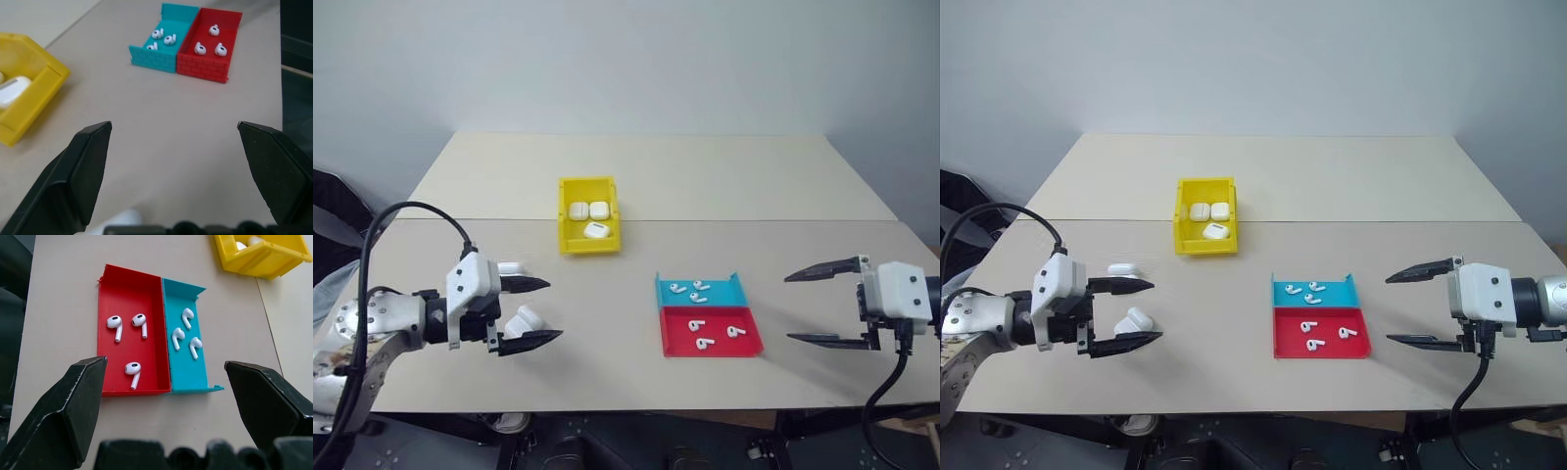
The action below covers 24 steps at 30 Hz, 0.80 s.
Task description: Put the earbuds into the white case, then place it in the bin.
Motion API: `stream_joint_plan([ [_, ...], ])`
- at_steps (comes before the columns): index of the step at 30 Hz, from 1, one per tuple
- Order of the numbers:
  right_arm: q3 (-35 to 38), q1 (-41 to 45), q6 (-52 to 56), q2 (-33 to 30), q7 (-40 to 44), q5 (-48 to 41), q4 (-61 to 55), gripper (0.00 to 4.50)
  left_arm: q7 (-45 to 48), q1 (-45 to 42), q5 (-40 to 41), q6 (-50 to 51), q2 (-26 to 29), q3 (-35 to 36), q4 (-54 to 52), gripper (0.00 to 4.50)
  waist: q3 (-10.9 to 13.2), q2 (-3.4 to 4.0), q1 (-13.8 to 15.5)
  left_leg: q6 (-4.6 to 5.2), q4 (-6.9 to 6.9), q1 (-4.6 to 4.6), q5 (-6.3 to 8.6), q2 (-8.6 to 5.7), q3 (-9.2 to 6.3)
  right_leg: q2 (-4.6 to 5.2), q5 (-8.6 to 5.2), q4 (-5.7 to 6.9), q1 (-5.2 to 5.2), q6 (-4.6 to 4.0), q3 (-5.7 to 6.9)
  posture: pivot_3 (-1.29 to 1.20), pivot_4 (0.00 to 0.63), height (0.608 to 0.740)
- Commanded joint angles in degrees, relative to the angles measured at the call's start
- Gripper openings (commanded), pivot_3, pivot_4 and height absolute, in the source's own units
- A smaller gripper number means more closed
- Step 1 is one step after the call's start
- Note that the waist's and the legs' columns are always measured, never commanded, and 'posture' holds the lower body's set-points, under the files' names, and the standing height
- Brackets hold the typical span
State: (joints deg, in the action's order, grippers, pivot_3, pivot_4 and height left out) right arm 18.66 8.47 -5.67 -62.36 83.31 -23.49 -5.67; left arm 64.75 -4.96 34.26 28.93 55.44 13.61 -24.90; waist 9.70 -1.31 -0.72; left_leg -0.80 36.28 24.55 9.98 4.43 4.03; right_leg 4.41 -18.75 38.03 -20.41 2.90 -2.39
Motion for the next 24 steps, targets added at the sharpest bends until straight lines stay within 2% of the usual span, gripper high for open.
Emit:
stream_joint_plan([
  [1,0.1,1.2,-0.7,-0.8,-0.1,-0.3,0.0,4.46,0.3,0.1,1.4,0.1,0.5,1.9,-0.9,4.50,0.0,0.00,0.0,0.00,0.00,0.00,0.00,0.00,0.01,0.00,0.00,0.00,0.00,0.00,0.00,0.00,0.150,0.740],
  [11,-0.6,1.4,-1.7,-1.0,0.1,0.1,1.0,4.46,-4.8,1.5,-0.2,1.9,1.0,2.2,-5.4,4.50,0.0,0.00,0.0,0.00,0.00,0.00,0.00,0.00,0.00,0.00,0.00,0.00,0.00,0.00,0.00,0.00,0.150,0.740],
  [14,-1.2,2.1,-1.5,-1.1,-0.2,0.6,1.8,4.46,-12.0,-0.7,-3.7,5.4,0.7,0.0,-7.1,4.50,0.0,0.00,0.0,0.00,0.01,0.00,0.00,0.00,0.00,0.00,0.00,0.00,0.01,0.00,0.00,0.00,0.150,0.740],
  [17,-1.7,2.7,-1.0,-1.5,-0.5,1.2,2.1,4.46,-20.1,-3.5,-4.1,13.5,-0.3,-1.7,-11.1,4.50,0.0,-0.01,0.0,0.00,0.01,-0.02,0.00,0.00,-0.03,0.00,0.00,0.02,0.03,0.00,-0.01,0.00,0.150,0.740],
  [19,-1.5,2.6,0.2,-1.8,-0.6,1.0,1.4,4.46,-28.3,-8.0,-0.5,24.2,-3.9,-2.4,-14.0,4.50,0.0,-0.01,0.1,0.00,0.01,-0.01,0.00,-0.01,-0.04,0.01,0.00,0.00,0.04,0.01,-0.01,0.00,0.150,0.740],
  [24,-0.7,0.6,1.1,-2.0,-1.5,1.1,-0.1,4.46,-43.6,-18.1,0.2,44.8,-13.3,-4.7,-21.8,4.50,0.0,-0.04,0.4,0.01,0.04,0.02,0.01,-0.04,-0.13,0.00,0.00,0.01,0.08,0.02,0.01,0.00,0.150,0.740],
])
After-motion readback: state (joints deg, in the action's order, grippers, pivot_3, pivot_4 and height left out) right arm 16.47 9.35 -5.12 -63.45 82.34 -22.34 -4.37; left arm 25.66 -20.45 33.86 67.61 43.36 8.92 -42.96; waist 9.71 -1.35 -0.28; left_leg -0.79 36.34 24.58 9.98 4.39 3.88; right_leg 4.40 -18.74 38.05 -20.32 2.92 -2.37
